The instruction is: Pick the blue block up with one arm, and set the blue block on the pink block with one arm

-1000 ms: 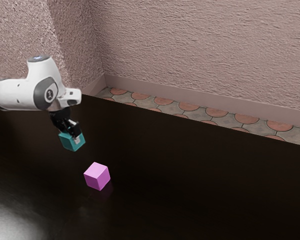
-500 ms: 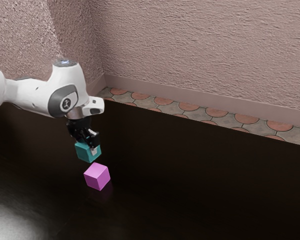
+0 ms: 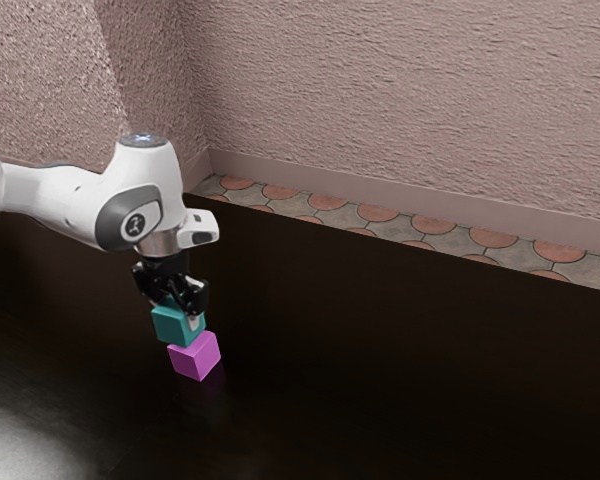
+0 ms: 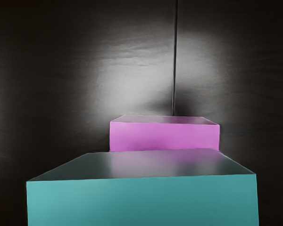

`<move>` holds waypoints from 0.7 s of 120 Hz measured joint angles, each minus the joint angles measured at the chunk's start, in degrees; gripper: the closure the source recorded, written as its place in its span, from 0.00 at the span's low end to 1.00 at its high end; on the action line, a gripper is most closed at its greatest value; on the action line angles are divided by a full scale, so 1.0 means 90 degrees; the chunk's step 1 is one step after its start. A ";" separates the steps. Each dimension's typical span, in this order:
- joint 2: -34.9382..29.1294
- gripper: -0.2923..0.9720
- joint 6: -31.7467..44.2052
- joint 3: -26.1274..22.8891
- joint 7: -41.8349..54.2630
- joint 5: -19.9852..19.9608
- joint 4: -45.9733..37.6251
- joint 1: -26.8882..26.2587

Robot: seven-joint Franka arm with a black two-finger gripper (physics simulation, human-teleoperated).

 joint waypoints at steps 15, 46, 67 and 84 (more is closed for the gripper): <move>-0.0014 0.50 -0.0005 -0.0071 -0.0218 0.0071 -0.0044 -0.0087; 0.0022 0.50 0.0017 -0.0083 -0.0546 0.0264 -0.0039 -0.0385; 0.0492 0.50 0.0042 -0.0078 -0.0613 0.0379 0.0449 -0.0241; 0.0764 0.50 0.0056 -0.0076 -0.0523 0.0394 0.0702 0.0165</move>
